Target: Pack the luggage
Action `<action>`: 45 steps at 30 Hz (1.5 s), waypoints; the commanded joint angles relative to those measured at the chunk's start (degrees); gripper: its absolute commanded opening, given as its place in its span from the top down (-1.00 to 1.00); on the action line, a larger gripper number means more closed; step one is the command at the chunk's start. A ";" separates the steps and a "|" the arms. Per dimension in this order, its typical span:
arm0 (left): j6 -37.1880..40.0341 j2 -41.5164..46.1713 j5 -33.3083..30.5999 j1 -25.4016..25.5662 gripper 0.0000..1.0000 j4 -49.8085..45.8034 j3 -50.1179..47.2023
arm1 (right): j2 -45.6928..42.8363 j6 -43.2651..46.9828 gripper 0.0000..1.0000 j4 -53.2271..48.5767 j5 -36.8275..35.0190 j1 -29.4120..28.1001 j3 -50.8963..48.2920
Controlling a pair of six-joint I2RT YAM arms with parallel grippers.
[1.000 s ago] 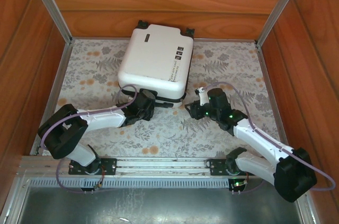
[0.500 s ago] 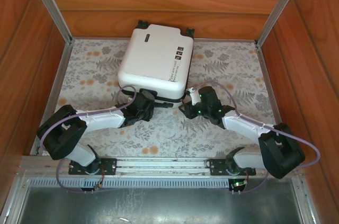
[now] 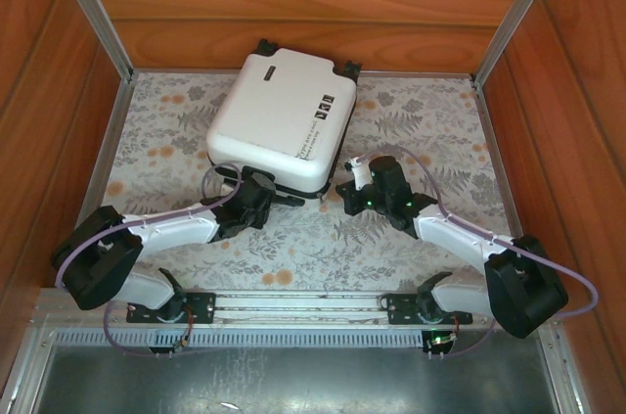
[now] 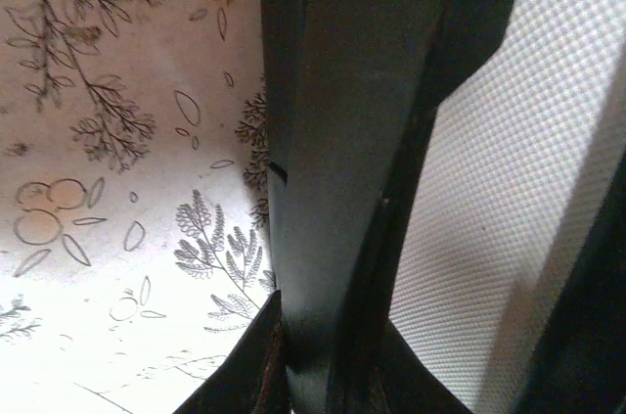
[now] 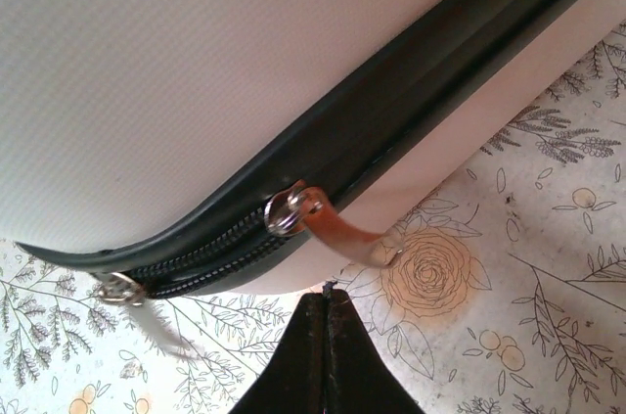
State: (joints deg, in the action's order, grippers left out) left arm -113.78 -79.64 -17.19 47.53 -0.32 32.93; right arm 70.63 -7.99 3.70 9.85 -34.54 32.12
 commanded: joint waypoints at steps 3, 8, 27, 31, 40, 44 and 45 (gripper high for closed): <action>1.63 -0.25 -3.19 -0.60 1.00 -19.89 -6.40 | -0.10 2.02 1.00 -1.63 0.49 -0.53 0.74; 1.70 1.61 -3.73 -0.77 1.00 -20.58 -7.30 | -0.08 4.66 0.11 -5.50 7.95 -0.76 1.42; 3.36 1.15 -3.73 -1.03 1.00 -20.95 -6.64 | 8.02 2.54 -0.11 0.86 13.96 -8.43 5.06; 3.56 1.32 -3.85 -1.19 1.00 -21.04 -6.72 | 9.37 2.46 0.14 1.54 12.96 -8.50 6.35; 3.57 1.94 -4.10 -1.21 1.00 -21.22 -7.61 | 8.14 1.04 0.25 7.74 14.85 -8.61 3.39; 3.82 1.36 -4.04 -1.21 1.00 -21.22 -7.41 | 8.12 1.01 0.04 11.50 16.41 -8.79 1.97; 3.86 1.17 -4.00 -1.21 1.00 -21.22 -7.31 | 8.26 0.98 0.04 12.94 16.89 -8.79 1.46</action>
State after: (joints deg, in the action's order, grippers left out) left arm -111.66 -75.07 -20.97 46.76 -4.91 30.15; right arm 79.33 -7.40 8.19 23.49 -42.39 34.11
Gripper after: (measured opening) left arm 0.178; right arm 0.477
